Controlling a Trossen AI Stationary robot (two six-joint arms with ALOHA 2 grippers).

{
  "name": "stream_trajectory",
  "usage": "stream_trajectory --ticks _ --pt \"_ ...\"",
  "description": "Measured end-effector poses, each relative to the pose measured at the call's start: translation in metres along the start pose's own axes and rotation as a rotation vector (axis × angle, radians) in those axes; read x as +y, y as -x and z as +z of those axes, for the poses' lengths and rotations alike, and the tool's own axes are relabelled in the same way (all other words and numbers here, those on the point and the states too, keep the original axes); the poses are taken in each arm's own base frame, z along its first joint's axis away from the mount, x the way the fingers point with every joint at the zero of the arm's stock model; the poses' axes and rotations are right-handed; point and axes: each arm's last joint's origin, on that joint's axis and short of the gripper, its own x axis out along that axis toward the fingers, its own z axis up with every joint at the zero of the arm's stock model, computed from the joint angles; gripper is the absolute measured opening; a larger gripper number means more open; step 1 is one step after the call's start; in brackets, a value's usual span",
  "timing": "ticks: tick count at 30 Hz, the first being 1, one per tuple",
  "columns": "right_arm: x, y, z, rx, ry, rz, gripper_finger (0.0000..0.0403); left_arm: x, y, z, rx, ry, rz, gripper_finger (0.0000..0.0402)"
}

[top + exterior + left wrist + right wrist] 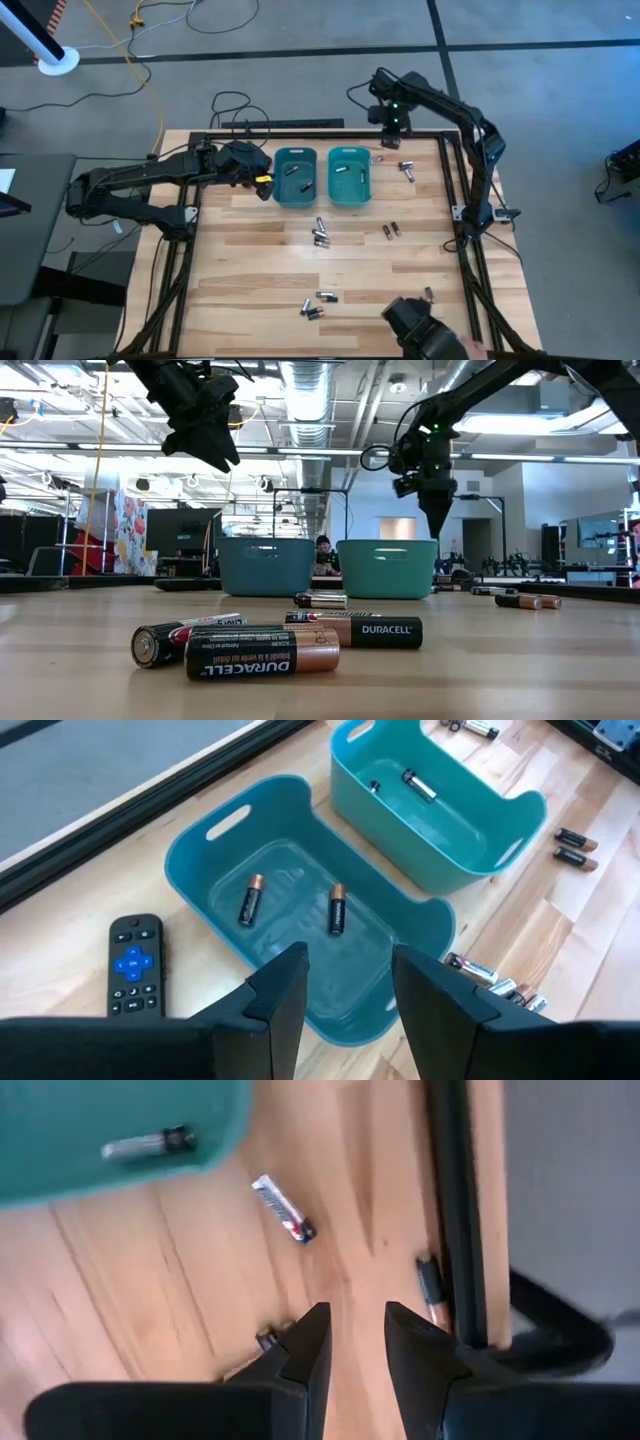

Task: Sort batteries
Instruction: Put the silver battery into the green bin

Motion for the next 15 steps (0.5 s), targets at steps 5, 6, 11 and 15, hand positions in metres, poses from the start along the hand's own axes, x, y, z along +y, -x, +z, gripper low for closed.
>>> stream_trajectory --ticks 5,6,11,15 --pt "0.005 -0.003 0.006 0.001 0.175 0.003 0.0113 0.0 0.0 0.0 0.0 0.0 0.001 0.0141" --pt "0.005 -0.003 0.007 -0.005 0.186 -0.003 0.0113 0.0 0.0 0.0 0.0 0.0 0.001 0.0141" --pt "0.005 -0.009 0.011 -0.038 0.164 -0.03 0.0113 0.0 0.0 0.0 -0.001 0.0 0.001 0.0141" --pt "0.009 -0.025 0.006 -0.004 0.13 0.0 0.0114 0.0 0.0 0.0 -0.001 0.0 0.002 0.0141"
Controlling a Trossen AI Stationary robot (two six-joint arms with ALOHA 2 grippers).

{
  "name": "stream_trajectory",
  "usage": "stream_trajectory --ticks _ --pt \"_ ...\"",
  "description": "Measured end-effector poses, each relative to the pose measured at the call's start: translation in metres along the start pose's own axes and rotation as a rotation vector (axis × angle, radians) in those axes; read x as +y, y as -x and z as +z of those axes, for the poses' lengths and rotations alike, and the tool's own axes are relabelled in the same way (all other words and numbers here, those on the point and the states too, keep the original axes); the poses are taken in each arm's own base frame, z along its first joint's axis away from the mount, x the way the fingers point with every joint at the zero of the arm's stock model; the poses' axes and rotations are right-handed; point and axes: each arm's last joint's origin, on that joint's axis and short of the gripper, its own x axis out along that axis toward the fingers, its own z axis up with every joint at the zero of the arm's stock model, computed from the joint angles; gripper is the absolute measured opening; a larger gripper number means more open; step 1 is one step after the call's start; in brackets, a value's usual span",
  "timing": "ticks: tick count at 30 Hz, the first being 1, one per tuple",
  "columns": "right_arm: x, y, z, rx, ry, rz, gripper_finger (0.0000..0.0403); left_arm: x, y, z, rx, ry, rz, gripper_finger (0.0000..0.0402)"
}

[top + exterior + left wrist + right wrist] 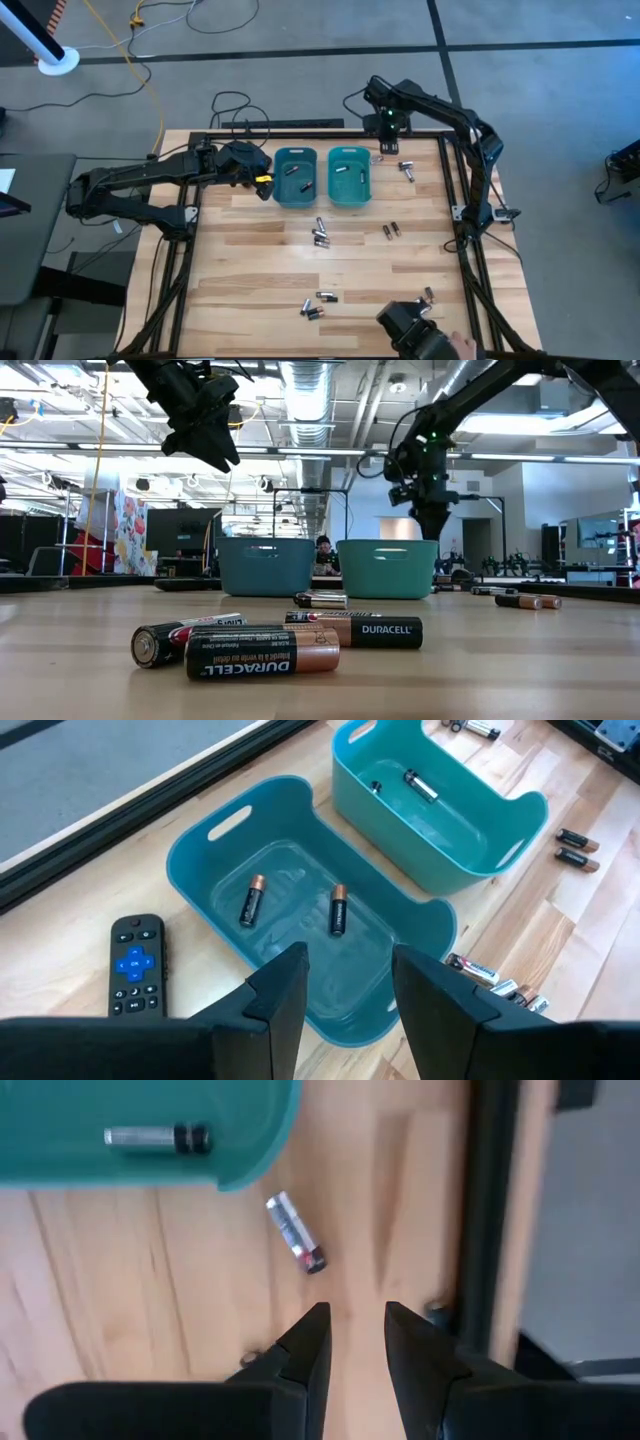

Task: Sort batteries
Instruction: Put the silver battery into the green bin

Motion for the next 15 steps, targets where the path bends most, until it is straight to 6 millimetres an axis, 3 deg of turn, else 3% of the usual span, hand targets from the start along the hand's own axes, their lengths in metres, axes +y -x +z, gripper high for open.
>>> stream_trajectory --ticks 5,15 --pt "0.006 -0.018 -0.006 0.035 0.01 0.039 0.0134 0.0 0.0 0.0 -0.001 0.0 0.001 0.0141" --pt "-0.006 -0.035 -0.018 -0.138 -0.079 0.134 0.0216 0.0 0.0 0.0 -0.001 0.036 0.003 0.0141"
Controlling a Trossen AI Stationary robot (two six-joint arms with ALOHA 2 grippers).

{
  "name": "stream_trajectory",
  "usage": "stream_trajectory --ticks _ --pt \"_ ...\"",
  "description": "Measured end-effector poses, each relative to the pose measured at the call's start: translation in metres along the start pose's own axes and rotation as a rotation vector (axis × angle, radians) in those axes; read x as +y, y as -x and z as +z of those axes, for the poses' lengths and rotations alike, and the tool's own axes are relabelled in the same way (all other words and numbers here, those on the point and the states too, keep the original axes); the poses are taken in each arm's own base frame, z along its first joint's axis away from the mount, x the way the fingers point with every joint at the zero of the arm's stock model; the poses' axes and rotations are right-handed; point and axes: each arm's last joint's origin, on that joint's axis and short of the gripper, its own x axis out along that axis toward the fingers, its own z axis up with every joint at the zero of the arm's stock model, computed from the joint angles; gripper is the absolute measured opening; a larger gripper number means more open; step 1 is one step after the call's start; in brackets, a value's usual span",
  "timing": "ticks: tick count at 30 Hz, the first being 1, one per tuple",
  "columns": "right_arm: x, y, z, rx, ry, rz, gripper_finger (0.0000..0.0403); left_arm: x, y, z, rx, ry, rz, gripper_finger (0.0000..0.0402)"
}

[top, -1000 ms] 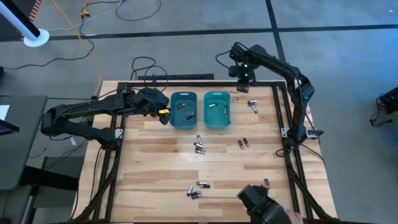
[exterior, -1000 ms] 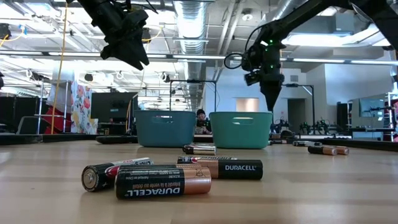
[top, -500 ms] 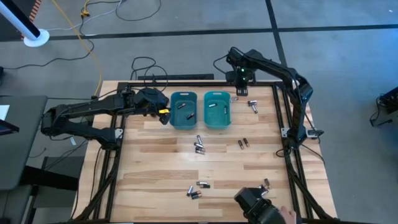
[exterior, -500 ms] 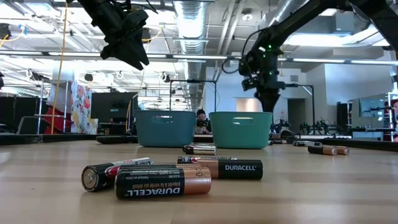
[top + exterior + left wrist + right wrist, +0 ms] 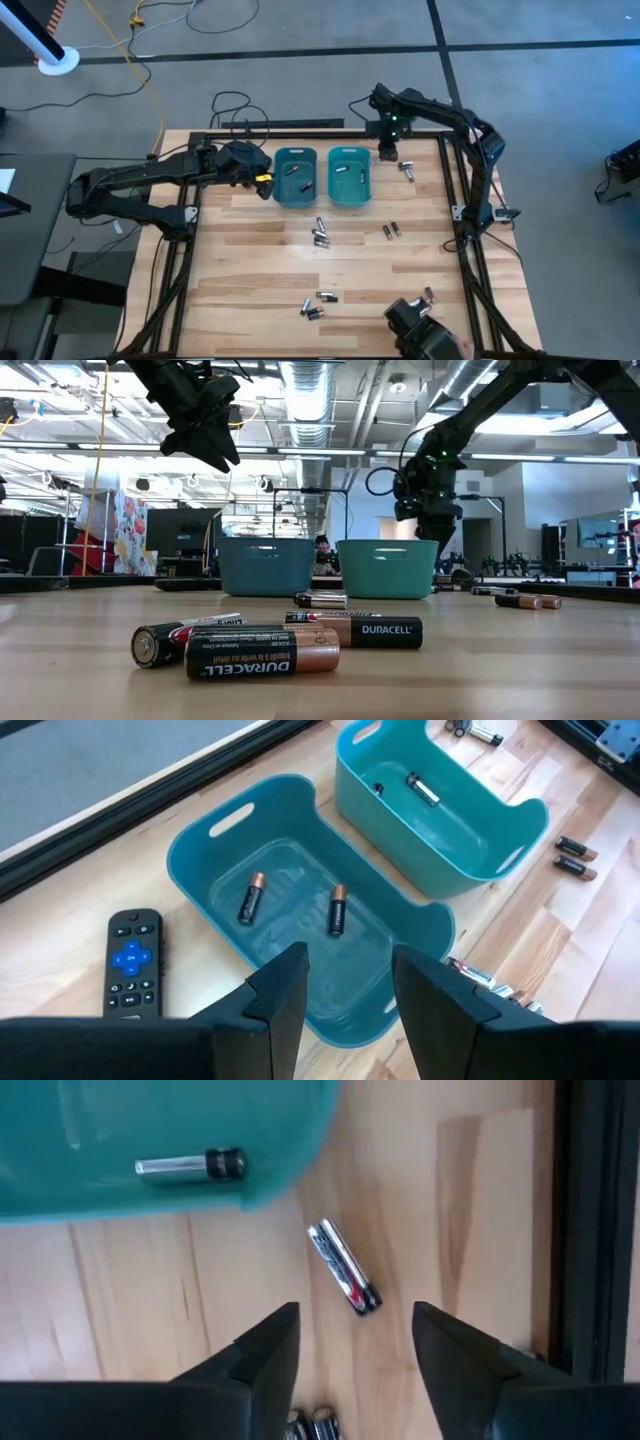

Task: Sort batteries
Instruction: Put the silver battery into the green bin

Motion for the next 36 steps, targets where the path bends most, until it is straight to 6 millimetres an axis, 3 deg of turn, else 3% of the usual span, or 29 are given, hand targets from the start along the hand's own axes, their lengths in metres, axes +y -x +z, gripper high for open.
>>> stream_trajectory --ticks 6,14,24,30,36 --pt "-0.01 -0.01 -0.021 0.005 -0.056 0.013 0.0224 0.0 0.0 0.0 0.0 0.008 0.0 0.0141" --pt "-0.007 -0.024 -0.037 -0.028 -0.051 0.065 0.02 0.0 0.0 0.0 0.0 0.028 0.0 0.0141" --pt "-0.008 0.008 -0.068 -0.262 -0.103 0.021 0.0158 0.0 0.0 0.0 0.0 0.045 0.0 0.0141" --pt "-0.007 0.008 -0.059 -0.441 -0.114 -0.085 0.0145 0.001 0.0 0.0 -0.009 0.045 0.017 0.0141" --pt "-0.003 -0.011 -0.05 -0.402 -0.065 -0.042 0.0147 0.001 0.0 0.0 -0.011 0.07 0.021 0.0141"
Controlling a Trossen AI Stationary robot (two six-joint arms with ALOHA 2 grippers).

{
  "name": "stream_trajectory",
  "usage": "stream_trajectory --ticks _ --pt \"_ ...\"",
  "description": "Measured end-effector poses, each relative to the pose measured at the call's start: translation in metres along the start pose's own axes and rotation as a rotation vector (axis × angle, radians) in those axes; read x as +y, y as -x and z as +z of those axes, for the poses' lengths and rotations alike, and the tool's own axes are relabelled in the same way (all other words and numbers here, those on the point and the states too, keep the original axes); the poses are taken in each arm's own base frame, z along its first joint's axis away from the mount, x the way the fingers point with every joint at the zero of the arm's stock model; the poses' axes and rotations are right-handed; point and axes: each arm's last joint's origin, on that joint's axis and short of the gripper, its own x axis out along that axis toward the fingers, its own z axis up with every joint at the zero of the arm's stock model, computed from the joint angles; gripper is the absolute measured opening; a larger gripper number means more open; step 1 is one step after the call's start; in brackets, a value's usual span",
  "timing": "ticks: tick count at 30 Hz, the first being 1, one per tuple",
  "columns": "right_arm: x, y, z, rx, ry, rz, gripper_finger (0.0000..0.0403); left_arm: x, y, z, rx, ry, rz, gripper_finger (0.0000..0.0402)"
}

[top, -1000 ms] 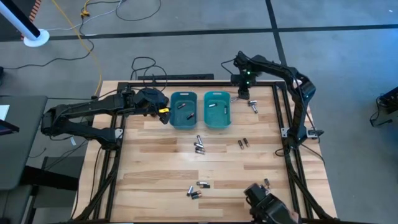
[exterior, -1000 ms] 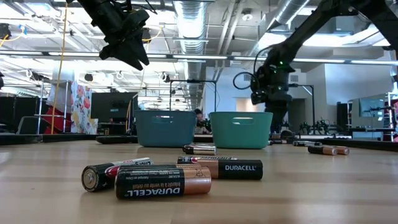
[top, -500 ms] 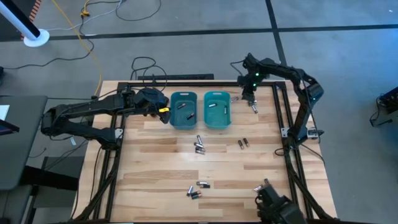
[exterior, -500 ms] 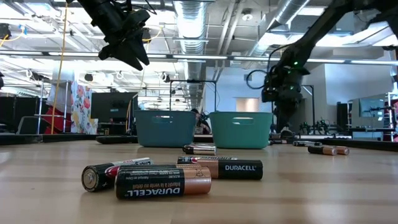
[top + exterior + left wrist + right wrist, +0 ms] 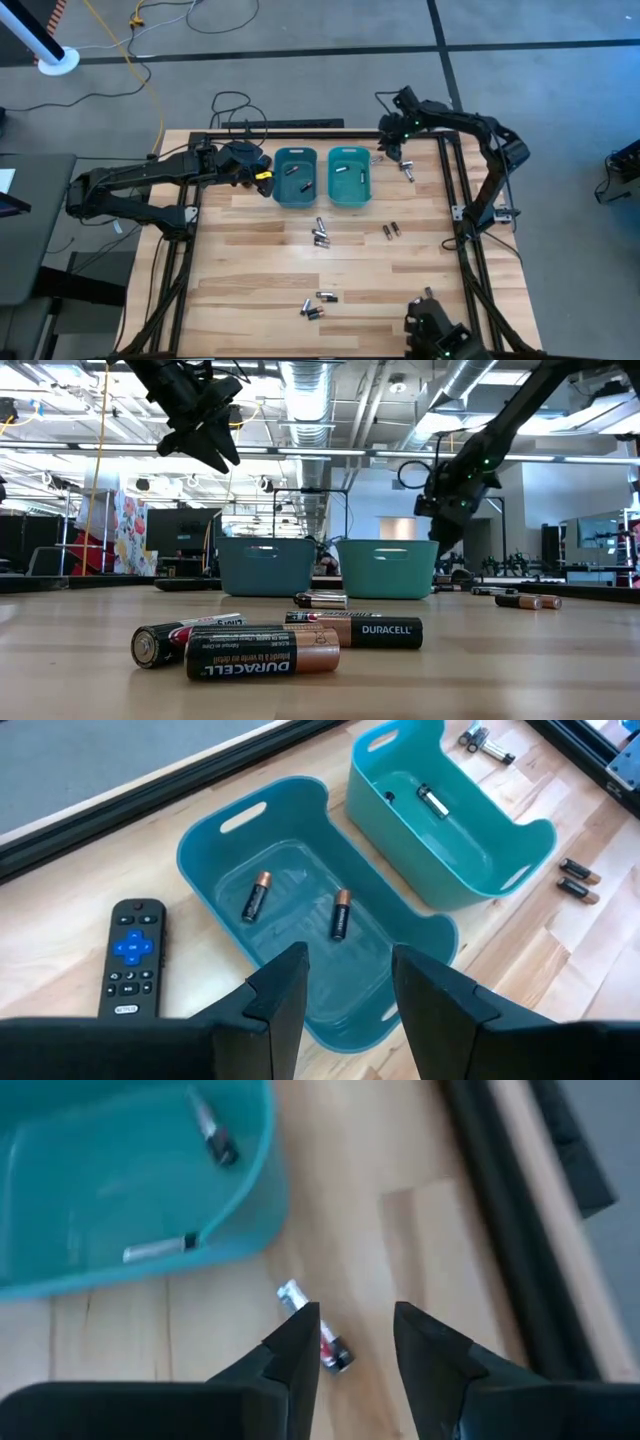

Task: Sort batteries
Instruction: Put the silver battery into the green bin

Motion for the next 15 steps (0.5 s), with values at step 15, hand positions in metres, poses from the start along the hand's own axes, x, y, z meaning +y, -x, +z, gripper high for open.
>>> stream_trajectory --ticks 15 --pt "0.024 -0.023 0.011 0.166 0.372 -0.031 0.0147 0.0 0.0 0.0 0.0 0.017 0.0 0.0141"
